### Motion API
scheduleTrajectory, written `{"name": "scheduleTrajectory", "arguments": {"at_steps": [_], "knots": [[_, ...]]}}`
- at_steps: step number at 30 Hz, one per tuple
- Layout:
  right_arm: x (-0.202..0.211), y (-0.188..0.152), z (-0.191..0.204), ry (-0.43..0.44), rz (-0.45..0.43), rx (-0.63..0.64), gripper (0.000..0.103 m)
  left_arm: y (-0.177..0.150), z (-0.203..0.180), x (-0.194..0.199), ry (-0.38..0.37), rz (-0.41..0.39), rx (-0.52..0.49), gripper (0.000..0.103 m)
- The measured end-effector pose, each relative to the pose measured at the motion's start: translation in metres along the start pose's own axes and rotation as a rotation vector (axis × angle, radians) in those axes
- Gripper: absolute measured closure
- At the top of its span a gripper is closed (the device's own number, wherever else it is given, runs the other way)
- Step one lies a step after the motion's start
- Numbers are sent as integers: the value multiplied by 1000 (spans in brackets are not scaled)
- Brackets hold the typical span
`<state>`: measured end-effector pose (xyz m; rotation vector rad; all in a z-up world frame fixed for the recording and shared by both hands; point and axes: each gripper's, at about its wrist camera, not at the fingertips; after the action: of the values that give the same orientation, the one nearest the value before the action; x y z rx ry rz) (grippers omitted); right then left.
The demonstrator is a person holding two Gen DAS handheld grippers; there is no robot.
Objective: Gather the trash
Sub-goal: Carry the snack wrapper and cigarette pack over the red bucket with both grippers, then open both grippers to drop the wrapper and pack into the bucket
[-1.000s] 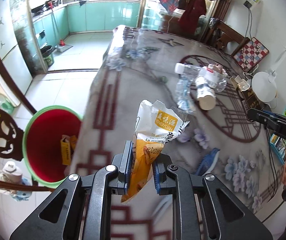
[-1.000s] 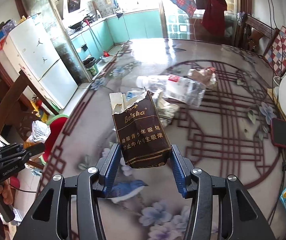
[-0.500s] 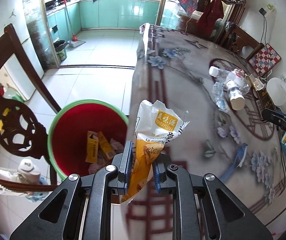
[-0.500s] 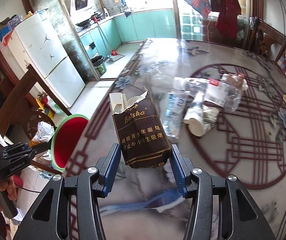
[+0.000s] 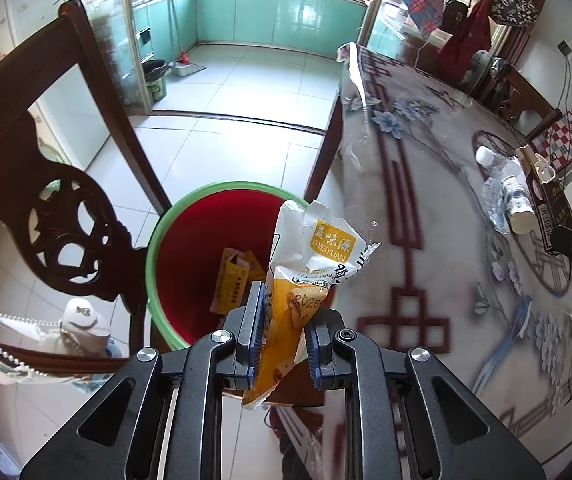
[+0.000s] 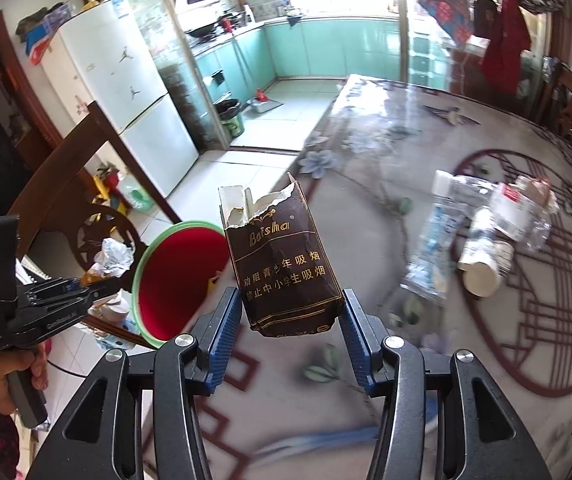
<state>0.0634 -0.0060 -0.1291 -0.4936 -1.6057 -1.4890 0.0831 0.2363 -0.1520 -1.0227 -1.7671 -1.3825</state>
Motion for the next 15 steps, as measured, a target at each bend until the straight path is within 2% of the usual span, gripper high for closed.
{"name": "scheduleTrajectory", "arguments": {"at_steps": [9,15], "knots": [[-24,23,39,48,13,71,55,9,31,-20,28,30,36,85],[-44,38,61,74,30,97,55,24,44,-42,13,71,70,85]]}}
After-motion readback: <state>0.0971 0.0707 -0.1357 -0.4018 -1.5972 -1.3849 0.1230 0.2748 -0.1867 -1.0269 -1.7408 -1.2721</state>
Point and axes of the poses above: each gripper's, at about its wrist camera, not at the fingertips, and x roughly against the way its jaws point, z to its left, y to its top, and after that the axes turned 11 degrees about x, right-handed
